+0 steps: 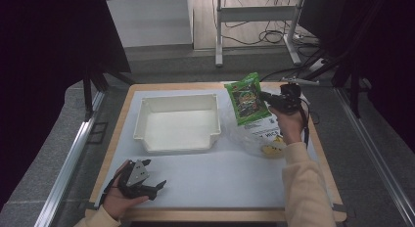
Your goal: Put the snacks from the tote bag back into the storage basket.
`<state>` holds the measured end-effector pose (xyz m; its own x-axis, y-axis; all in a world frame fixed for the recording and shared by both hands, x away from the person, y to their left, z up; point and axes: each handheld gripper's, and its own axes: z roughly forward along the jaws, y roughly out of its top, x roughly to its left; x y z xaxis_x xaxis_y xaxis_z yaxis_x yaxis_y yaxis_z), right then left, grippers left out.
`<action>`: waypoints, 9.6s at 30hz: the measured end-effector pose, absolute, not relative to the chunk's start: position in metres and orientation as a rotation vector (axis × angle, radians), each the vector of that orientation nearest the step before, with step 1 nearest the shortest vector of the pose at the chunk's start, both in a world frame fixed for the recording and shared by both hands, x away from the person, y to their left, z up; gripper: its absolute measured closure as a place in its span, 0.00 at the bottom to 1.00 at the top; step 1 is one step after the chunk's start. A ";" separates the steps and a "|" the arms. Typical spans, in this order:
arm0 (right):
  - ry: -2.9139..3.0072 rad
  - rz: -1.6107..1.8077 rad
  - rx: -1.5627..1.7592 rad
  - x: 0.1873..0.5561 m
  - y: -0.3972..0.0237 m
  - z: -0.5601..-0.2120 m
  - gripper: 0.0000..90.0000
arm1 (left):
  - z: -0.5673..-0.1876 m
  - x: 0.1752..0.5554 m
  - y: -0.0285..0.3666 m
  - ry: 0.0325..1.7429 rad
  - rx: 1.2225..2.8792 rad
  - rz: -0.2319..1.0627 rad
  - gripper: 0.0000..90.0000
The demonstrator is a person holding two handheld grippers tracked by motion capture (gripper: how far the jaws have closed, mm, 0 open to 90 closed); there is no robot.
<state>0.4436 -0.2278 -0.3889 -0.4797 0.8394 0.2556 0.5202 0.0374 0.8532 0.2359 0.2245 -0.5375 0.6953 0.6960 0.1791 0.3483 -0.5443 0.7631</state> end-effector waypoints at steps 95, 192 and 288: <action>2.192 1.623 1.231 0.443 -0.085 -0.395 1.00 | -0.538 0.238 0.226 0.802 2.172 0.604 0.12; 2.333 1.344 1.374 0.455 0.045 -0.488 0.99 | -0.534 0.237 0.229 0.790 2.150 0.598 0.12; 2.370 1.349 1.000 0.317 -0.163 -0.463 0.38 | -0.539 0.238 0.226 0.830 2.162 0.625 0.12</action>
<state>0.3166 -0.1633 -0.4630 -0.7383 0.6630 0.1235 0.4446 0.3408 0.8284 0.2380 0.2263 -0.5385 0.6741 0.7180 0.1737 0.3656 -0.5286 0.7661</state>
